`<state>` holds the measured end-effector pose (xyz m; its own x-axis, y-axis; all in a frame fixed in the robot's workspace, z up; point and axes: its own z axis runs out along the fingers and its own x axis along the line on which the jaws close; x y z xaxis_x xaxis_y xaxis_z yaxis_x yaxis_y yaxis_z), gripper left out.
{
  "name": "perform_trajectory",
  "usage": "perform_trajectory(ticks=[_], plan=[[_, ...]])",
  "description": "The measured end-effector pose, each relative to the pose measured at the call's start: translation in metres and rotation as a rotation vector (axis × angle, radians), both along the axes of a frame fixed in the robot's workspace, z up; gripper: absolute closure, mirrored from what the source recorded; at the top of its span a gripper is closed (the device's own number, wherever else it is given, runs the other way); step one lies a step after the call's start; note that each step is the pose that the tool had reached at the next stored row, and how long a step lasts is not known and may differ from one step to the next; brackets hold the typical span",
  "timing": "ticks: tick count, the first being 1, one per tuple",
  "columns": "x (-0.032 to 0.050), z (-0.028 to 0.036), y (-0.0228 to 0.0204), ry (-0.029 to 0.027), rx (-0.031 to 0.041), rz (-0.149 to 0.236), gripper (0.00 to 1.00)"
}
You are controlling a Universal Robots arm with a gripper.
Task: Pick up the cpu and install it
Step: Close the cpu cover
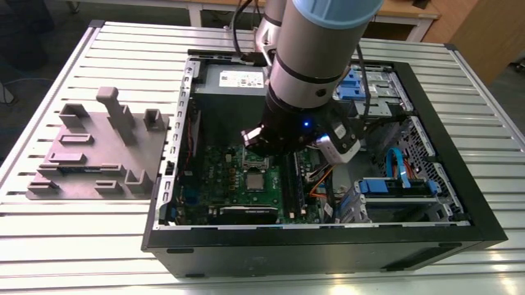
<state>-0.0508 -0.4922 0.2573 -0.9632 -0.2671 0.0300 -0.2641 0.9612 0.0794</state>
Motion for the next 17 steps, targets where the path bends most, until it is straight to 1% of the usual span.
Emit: perform_trajectory(ticks=[5,7,9,17], plan=[[0.0000,-0.0003,0.0000,-0.0002,0.0000,0.089,0.89],[0.0000,-0.0003,0.0000,-0.0003,0.0000,0.111,0.89],[0.0000,-0.0003,0.0000,-0.0003,0.0001,0.117,0.89],[0.0000,-0.0003,0.0000,-0.0002,0.0001,0.117,0.89]])
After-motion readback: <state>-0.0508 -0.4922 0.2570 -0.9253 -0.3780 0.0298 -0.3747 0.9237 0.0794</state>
